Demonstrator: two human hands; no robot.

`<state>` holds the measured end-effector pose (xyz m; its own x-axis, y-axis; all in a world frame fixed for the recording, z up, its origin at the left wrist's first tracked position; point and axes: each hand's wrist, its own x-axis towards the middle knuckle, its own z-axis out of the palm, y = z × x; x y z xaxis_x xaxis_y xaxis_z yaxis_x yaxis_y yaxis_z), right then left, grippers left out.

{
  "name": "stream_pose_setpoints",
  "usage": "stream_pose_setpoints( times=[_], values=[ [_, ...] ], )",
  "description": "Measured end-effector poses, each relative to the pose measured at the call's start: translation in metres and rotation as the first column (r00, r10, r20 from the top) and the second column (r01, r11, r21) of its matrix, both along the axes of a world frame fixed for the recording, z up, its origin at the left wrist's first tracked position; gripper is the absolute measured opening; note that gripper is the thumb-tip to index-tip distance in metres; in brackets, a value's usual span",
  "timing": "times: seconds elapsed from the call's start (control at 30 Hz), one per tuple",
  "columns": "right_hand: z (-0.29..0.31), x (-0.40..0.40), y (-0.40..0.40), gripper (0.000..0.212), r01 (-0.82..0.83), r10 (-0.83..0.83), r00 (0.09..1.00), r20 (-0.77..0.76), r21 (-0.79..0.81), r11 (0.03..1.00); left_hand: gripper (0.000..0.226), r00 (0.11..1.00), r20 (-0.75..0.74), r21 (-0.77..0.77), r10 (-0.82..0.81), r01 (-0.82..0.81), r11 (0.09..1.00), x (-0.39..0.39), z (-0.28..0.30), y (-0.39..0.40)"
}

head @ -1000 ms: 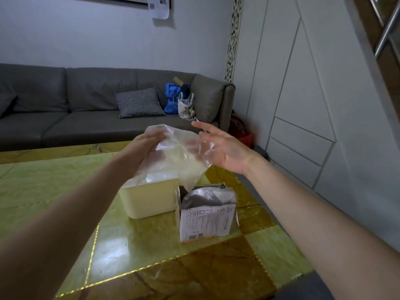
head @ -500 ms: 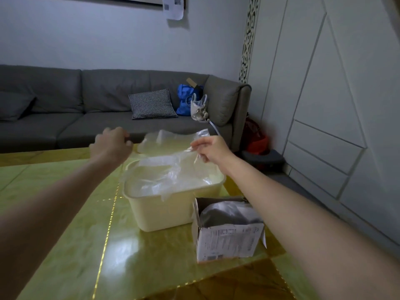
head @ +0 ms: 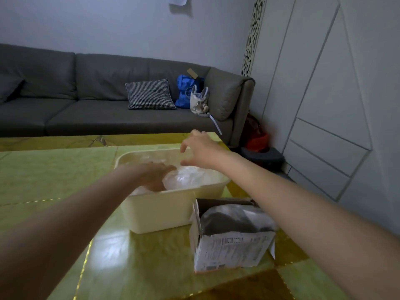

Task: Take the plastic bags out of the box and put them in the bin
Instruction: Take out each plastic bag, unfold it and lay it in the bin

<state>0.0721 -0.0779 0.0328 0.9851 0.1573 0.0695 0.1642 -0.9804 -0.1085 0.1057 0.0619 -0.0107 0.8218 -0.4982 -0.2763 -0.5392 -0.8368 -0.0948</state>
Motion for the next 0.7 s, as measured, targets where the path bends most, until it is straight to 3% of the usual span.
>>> stream_pose_setpoints(
  times=[0.07, 0.13, 0.2, 0.27, 0.33, 0.43, 0.53, 0.6, 0.7],
  values=[
    [-0.007, 0.002, 0.008, 0.064, 0.003, 0.004, 0.953, -0.303, 0.023, 1.000, 0.067, 0.999, 0.018, 0.021, -0.028, 0.028, 0.999, 0.005, -0.005, 0.001],
    [-0.023, 0.008, 0.011, 0.069, 0.019, -0.071, 0.886, -0.459, -0.117, 0.993, 0.068, 1.000, -0.008, 0.045, -0.013, 0.013, 0.999, 0.013, -0.010, -0.001],
    [-0.036, 0.017, 0.007, 0.064, 0.032, -0.137, 0.863, -0.487, -0.218, 0.976, 0.058, 0.997, -0.078, 0.090, -0.018, 0.025, 0.996, 0.021, -0.016, 0.004],
    [-0.041, 0.022, 0.004, 0.060, 0.046, -0.166, 0.843, -0.511, -0.240, 0.970, 0.049, 0.992, -0.020, 0.206, -0.122, 0.123, 0.971, 0.028, -0.019, 0.015],
    [-0.042, 0.022, 0.004, 0.057, 0.051, -0.176, 0.826, -0.535, -0.241, 0.969, 0.048, 0.997, -0.029, 0.192, -0.075, 0.079, 0.978, 0.026, -0.017, 0.028],
    [-0.036, 0.015, 0.002, 0.054, 0.032, -0.170, 0.834, -0.524, -0.262, 0.964, 0.054, 0.986, -0.135, 0.053, 0.097, -0.091, 0.994, 0.009, -0.001, 0.026],
    [-0.025, 0.002, -0.002, 0.053, 0.015, -0.124, 0.885, -0.449, -0.239, 0.971, 0.062, 0.956, -0.233, 0.040, 0.180, -0.176, 0.984, -0.004, 0.023, 0.024],
    [-0.011, -0.012, -0.006, 0.049, 0.038, -0.080, 0.938, -0.338, -0.128, 0.991, 0.057, 0.978, -0.155, -0.039, 0.138, -0.145, 0.989, -0.010, 0.036, 0.027],
    [0.013, -0.038, -0.016, 0.026, 0.096, -0.091, 0.993, -0.080, 0.056, 0.994, 0.033, 0.999, 0.022, -0.301, 0.023, -0.015, 0.954, -0.031, 0.053, 0.022]
  ],
)
